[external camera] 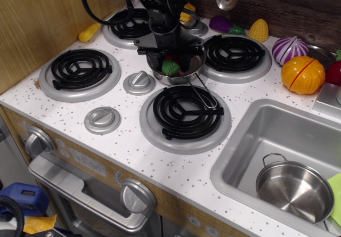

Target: Put pepper in pot or pan

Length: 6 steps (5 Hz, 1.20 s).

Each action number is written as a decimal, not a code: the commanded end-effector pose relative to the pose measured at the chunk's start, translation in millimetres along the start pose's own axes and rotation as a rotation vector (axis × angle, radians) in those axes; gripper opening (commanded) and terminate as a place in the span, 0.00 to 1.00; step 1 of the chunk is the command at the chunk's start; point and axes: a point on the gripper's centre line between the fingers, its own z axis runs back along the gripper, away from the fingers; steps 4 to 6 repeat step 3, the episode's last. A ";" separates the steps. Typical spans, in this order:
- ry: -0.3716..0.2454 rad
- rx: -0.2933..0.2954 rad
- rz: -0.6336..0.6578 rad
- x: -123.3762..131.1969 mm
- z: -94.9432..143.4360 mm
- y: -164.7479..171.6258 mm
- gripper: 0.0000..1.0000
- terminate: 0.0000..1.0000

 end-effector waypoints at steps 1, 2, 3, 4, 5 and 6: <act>-0.054 -0.005 -0.017 17.2 9.5 5.3 1.00 0.00; -0.054 -0.005 -0.017 17.2 9.5 5.3 1.00 0.00; -0.054 -0.005 -0.017 17.2 9.5 5.3 1.00 1.00; -0.054 -0.005 -0.017 17.2 9.5 5.3 1.00 1.00; -0.054 -0.005 -0.017 17.2 9.5 5.3 1.00 1.00; -0.054 -0.005 -0.017 17.2 9.5 5.3 1.00 1.00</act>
